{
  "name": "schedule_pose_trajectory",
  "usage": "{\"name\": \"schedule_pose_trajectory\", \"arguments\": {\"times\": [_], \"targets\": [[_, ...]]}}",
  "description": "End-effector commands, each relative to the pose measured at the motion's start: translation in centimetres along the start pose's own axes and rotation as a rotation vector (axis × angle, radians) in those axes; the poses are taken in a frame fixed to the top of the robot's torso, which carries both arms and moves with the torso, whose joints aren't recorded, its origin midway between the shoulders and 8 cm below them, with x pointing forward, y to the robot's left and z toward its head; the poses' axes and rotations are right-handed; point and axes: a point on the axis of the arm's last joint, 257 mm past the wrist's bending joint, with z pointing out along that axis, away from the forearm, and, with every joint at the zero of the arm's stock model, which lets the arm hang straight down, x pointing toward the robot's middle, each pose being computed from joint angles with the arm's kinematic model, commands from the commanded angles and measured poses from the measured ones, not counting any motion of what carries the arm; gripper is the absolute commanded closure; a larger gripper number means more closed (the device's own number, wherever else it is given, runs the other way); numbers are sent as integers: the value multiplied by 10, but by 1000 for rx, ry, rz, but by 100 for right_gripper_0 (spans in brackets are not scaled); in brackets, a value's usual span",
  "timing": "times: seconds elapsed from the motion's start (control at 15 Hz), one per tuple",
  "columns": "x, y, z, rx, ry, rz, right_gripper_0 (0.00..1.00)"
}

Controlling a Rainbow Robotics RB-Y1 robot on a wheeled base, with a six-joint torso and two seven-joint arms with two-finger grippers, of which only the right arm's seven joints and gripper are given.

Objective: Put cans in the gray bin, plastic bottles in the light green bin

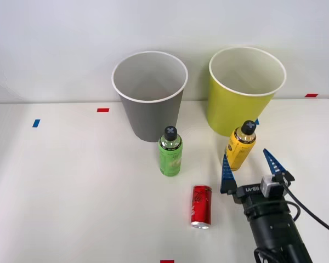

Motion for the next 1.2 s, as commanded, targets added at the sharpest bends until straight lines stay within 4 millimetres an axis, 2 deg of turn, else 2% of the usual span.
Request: {"name": "schedule_pose_trajectory", "arguments": {"times": [0.07,0.33,0.87,0.93,1.0,1.2], "targets": [[-1,-2,26,3,6,5,0],[0,-5,47,12,41,18,0],[-3,-3,53,14,41,36,0],[-2,-2,53,13,42,38,8],[-3,-2,53,13,41,38,38],[-2,-3,52,9,44,29,99]]}}
